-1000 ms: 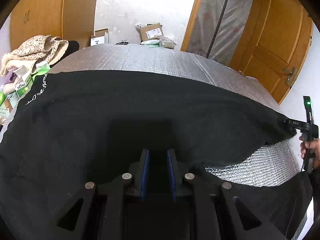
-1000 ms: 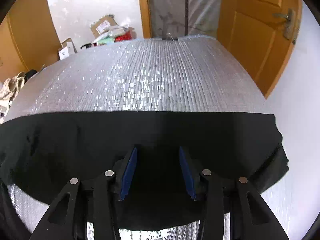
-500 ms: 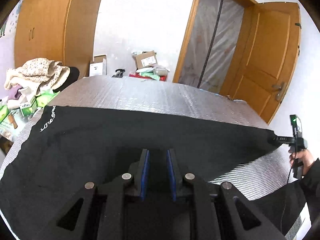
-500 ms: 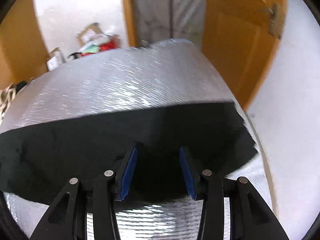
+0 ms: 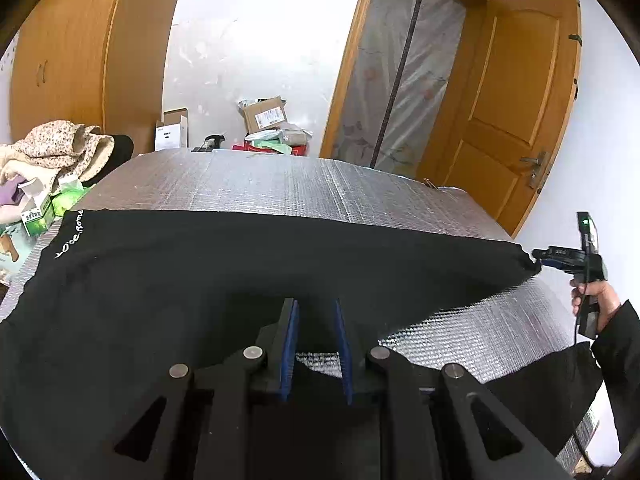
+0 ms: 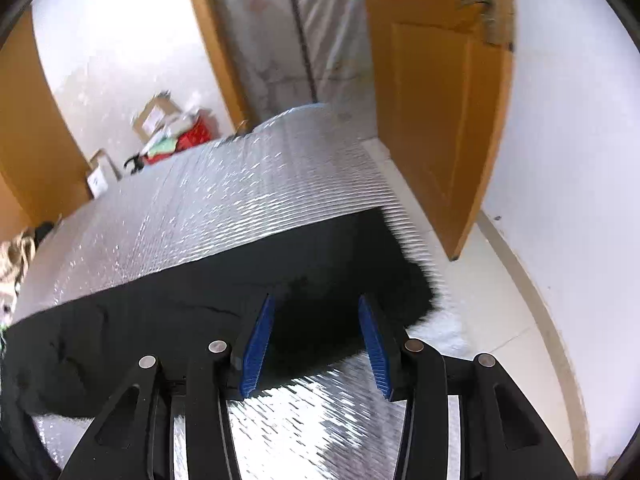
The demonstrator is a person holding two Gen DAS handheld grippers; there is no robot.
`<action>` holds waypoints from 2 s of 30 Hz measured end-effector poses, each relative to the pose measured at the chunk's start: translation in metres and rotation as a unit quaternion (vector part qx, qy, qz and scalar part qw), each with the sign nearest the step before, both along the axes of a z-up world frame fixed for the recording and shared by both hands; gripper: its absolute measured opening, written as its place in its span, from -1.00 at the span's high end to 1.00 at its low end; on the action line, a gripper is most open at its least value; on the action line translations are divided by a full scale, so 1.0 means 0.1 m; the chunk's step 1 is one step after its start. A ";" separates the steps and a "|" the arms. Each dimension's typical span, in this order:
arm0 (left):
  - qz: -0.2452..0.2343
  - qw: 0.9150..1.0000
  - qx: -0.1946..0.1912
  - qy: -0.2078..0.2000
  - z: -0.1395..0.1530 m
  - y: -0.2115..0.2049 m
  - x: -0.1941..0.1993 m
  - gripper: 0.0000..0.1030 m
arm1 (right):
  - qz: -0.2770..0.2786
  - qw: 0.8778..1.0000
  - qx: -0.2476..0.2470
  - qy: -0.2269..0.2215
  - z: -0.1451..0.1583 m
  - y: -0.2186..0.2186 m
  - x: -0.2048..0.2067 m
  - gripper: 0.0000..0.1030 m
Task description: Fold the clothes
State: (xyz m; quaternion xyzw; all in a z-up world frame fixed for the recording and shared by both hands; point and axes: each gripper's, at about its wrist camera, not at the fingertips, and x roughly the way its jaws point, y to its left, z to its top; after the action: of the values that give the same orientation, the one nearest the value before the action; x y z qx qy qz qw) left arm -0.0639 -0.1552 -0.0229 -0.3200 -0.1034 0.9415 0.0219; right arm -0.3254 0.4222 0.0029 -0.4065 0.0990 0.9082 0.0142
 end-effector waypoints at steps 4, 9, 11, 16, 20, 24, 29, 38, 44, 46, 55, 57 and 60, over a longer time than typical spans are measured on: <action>0.003 1.000 -0.007 0.014 0.03 0.04 0.16 0.63 | -0.007 1.000 -0.008 0.016 0.13 0.21 0.26 0.10; 0.017 0.999 -0.009 0.036 0.08 0.07 0.28 0.63 | 0.022 1.000 0.008 -0.003 0.06 0.19 0.31 0.10; 0.017 0.999 -0.007 0.034 0.09 0.07 0.29 0.63 | 0.036 0.999 0.013 0.003 0.05 0.13 0.29 0.10; 0.016 0.999 -0.012 0.030 0.09 0.11 0.26 0.63 | 0.081 0.996 0.036 0.017 0.12 -0.10 0.10 0.10; 0.012 0.999 -0.008 0.032 0.11 0.16 0.24 0.63 | 0.067 0.996 0.048 -0.045 -0.03 -0.07 -0.14 0.10; 0.013 0.999 -0.007 0.036 0.10 0.18 0.24 0.63 | 0.029 0.997 0.023 -0.074 -0.20 0.23 0.00 0.10; 0.002 1.000 -0.002 0.022 0.05 0.23 0.16 0.63 | 0.024 0.997 0.003 -0.073 -0.33 0.39 0.16 0.10; 0.019 1.000 -0.003 0.018 0.05 0.16 0.20 0.63 | -0.003 0.997 -0.072 -0.023 -0.11 0.63 0.20 0.10; 0.016 1.000 0.000 0.024 0.05 0.18 0.18 0.63 | -0.010 0.990 -0.139 0.011 -0.03 0.75 0.22 0.10; 0.014 1.000 0.002 0.025 0.06 0.20 0.16 0.63 | -0.001 0.989 -0.148 0.010 -0.06 0.73 0.18 0.11; 0.018 0.999 0.003 0.026 0.05 0.19 0.17 0.63 | -0.058 0.983 -0.165 -0.057 -0.43 0.90 0.09 0.23; 0.019 0.999 0.004 0.026 0.05 0.18 0.17 0.63 | -0.068 0.982 -0.170 -0.050 -0.39 0.94 0.17 0.23; 0.020 0.999 0.006 0.026 0.06 0.17 0.18 0.63 | -0.064 0.983 -0.172 -0.026 -0.20 0.96 0.31 0.22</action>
State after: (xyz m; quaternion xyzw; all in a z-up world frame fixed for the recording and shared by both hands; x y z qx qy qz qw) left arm -0.0455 -0.1383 -0.0173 -0.2928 -0.1146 0.9492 0.0075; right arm -0.2945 0.5181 -0.0172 -0.4192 0.2797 0.8637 0.0048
